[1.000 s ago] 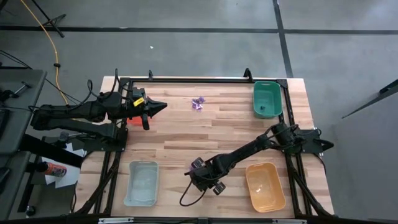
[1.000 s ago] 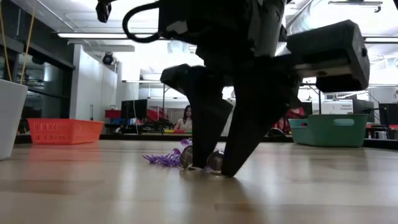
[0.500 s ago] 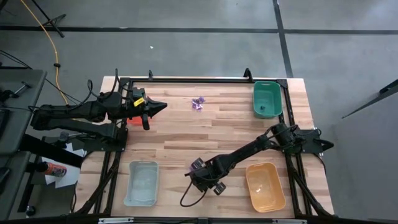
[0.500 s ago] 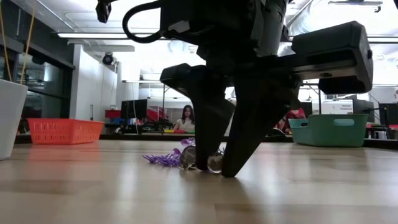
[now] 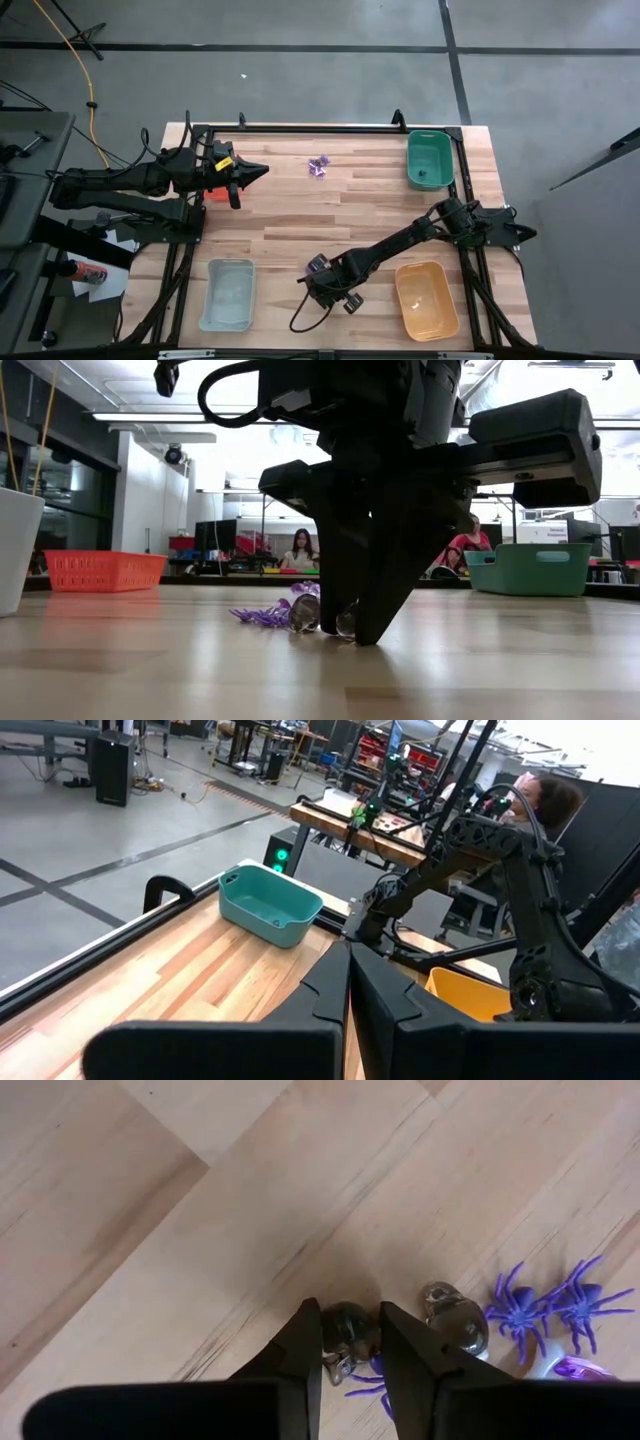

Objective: Sort Halloween decoration
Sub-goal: Put the black skull toy into the green bin

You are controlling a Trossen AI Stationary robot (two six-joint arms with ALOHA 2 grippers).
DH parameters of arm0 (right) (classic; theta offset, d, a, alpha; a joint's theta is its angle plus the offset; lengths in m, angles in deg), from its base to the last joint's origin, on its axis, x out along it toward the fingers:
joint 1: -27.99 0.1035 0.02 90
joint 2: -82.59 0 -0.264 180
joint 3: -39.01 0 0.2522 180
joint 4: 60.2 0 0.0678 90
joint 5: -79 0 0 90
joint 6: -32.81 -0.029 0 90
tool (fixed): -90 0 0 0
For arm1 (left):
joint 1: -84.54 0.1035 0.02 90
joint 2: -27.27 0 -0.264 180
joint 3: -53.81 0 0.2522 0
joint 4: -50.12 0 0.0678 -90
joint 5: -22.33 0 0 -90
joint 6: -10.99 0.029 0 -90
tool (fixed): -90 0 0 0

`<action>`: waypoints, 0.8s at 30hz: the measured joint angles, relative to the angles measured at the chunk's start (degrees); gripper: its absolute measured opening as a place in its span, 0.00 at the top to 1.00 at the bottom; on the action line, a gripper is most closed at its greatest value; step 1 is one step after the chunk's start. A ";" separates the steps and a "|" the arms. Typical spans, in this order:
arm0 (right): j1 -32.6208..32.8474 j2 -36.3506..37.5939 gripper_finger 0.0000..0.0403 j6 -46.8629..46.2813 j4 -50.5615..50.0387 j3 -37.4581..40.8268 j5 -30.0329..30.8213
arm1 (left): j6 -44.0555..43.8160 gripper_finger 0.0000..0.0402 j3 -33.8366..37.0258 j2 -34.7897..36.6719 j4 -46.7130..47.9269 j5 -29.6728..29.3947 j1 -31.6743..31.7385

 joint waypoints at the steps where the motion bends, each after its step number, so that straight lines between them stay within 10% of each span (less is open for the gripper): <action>1: 0.00 0.00 0.83 -0.01 0.00 0.00 0.00 | 0.00 1.00 -0.01 0.00 0.07 0.00 0.00; 24: -3.43 0.26 0.83 2.34 -20.66 -12.04 -4.31 | 0.02 1.00 0.01 -0.01 0.08 0.00 0.01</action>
